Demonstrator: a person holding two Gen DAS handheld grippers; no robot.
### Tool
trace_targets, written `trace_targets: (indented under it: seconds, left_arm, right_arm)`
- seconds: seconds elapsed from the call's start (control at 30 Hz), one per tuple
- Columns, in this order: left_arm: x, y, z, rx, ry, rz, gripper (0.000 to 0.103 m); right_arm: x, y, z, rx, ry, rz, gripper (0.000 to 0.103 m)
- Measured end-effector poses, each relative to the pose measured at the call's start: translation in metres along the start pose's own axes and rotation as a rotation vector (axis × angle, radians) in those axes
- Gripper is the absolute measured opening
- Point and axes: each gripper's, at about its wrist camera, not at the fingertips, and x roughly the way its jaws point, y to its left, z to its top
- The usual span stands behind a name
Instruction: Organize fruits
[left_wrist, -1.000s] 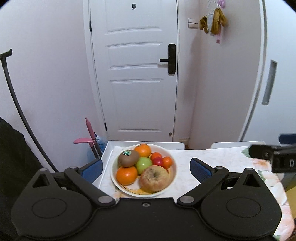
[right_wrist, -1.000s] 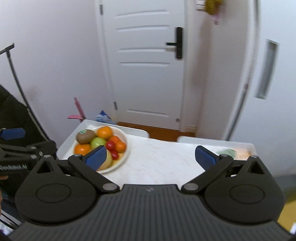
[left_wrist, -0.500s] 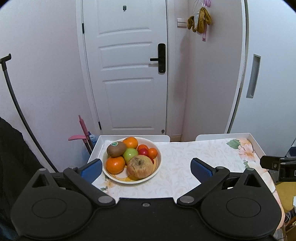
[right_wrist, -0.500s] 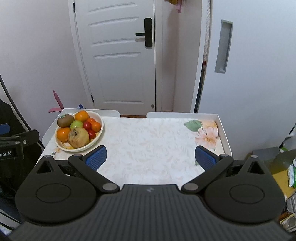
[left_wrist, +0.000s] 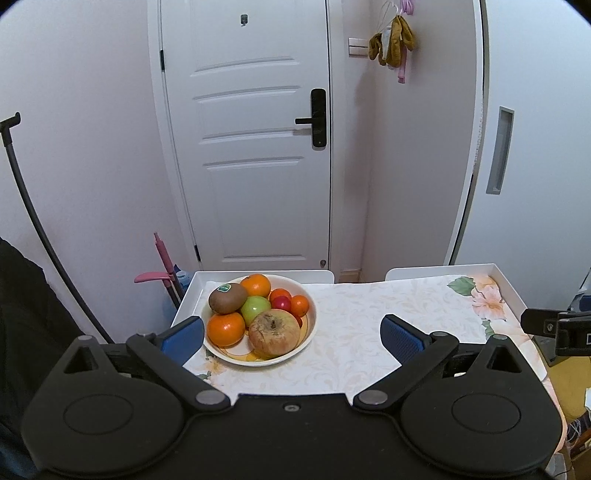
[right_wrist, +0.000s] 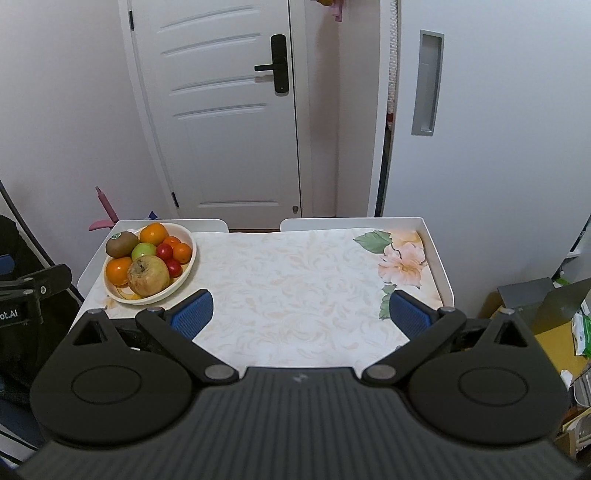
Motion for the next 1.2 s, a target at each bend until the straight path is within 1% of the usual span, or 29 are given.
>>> trace_targets:
  seconds: [1.2]
  left_arm:
    - [-0.0040,0.0025,-0.0055,-0.004,0.007,0.005,0.103]
  right_arm:
    - [-0.0015,0.0034,-0.0033,0.004,0.020,-0.005,0.103]
